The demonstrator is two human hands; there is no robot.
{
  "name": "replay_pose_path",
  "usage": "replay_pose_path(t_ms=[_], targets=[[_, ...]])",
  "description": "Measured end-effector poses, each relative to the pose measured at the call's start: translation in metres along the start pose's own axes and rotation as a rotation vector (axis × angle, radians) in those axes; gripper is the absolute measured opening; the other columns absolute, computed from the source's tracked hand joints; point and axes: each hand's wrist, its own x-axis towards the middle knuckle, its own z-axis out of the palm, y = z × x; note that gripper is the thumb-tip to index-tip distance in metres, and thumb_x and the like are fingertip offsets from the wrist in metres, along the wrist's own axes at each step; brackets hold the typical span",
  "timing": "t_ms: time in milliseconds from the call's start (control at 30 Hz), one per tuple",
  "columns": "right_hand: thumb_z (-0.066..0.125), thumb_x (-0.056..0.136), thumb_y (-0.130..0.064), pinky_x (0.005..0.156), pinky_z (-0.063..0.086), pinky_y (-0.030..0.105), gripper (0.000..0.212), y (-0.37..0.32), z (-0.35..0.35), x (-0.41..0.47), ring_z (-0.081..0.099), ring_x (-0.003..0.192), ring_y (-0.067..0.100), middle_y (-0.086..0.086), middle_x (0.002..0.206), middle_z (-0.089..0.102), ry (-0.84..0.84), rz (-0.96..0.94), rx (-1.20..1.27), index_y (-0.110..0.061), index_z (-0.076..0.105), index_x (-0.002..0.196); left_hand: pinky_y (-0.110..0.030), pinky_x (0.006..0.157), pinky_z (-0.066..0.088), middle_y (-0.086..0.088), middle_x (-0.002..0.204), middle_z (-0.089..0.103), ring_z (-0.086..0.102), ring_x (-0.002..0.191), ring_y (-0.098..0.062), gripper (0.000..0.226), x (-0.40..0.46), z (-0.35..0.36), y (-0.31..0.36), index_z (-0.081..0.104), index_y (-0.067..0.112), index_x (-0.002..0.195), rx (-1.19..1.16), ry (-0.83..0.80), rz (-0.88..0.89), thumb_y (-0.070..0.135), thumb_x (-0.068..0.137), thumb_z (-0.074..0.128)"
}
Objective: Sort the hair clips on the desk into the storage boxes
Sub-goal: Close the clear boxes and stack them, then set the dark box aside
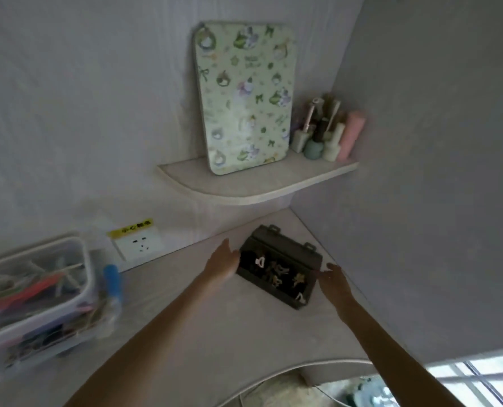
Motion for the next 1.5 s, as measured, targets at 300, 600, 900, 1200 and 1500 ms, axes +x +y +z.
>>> replay_pose_path(t_ms=[300,600,900,1200,1500], targets=[[0.043,0.097,-0.022,0.062,0.041,0.023,0.017,-0.002,-0.004,0.010,0.055,0.085,0.015,0.007,0.107,0.058,-0.300,0.117,0.279,-0.016,0.052,0.110,-0.032,0.084,0.041,-0.017,0.110,0.063,0.059,0.095,-0.028,0.068,0.020,0.014,-0.025,0.060,0.004,0.106,0.227,-0.043,-0.133,0.055,0.096,0.016],[0.033,0.098,-0.040,0.060,0.041,0.021,0.045,-0.026,0.046,-0.004,0.056,0.089,0.020,0.014,0.123,0.058,-0.424,0.149,0.281,-0.007,0.052,0.123,-0.028,0.069,0.047,-0.011,0.100,0.064,0.060,0.079,-0.021,0.041,-0.003,-0.020,-0.061,0.059,0.002,0.111,-0.463,0.011,-0.404,0.037,0.096,0.044],[0.026,0.099,-0.043,0.078,0.043,0.026,0.050,-0.071,0.018,0.003,0.062,0.086,0.014,0.006,0.094,0.069,-0.556,-0.190,0.322,-0.016,0.067,0.092,-0.022,0.062,0.046,-0.003,0.080,0.070,0.065,0.064,-0.009,0.051,-0.020,-0.055,-0.003,0.066,0.006,0.096,-0.472,0.060,-0.022,0.041,0.099,0.030],[0.046,0.092,-0.042,0.110,0.027,0.030,0.046,-0.014,0.014,-0.034,0.035,0.133,0.016,0.000,0.146,0.038,-0.545,-0.888,-0.820,-0.027,0.044,0.135,-0.033,0.117,0.013,0.008,0.158,0.012,0.012,0.146,-0.015,0.069,-0.070,-0.011,-0.063,0.016,0.035,0.147,0.677,-0.165,0.497,0.064,0.085,0.016],[0.031,0.082,-0.068,0.114,0.019,0.053,0.083,0.028,0.037,-0.010,0.015,0.143,0.032,0.008,0.157,0.011,-0.337,-1.249,-1.228,-0.029,-0.001,0.147,-0.033,0.112,-0.020,0.009,0.148,-0.025,-0.025,0.139,-0.016,0.072,-0.056,0.006,-0.099,-0.020,0.037,0.139,1.001,-0.024,0.621,0.070,0.080,0.002]])
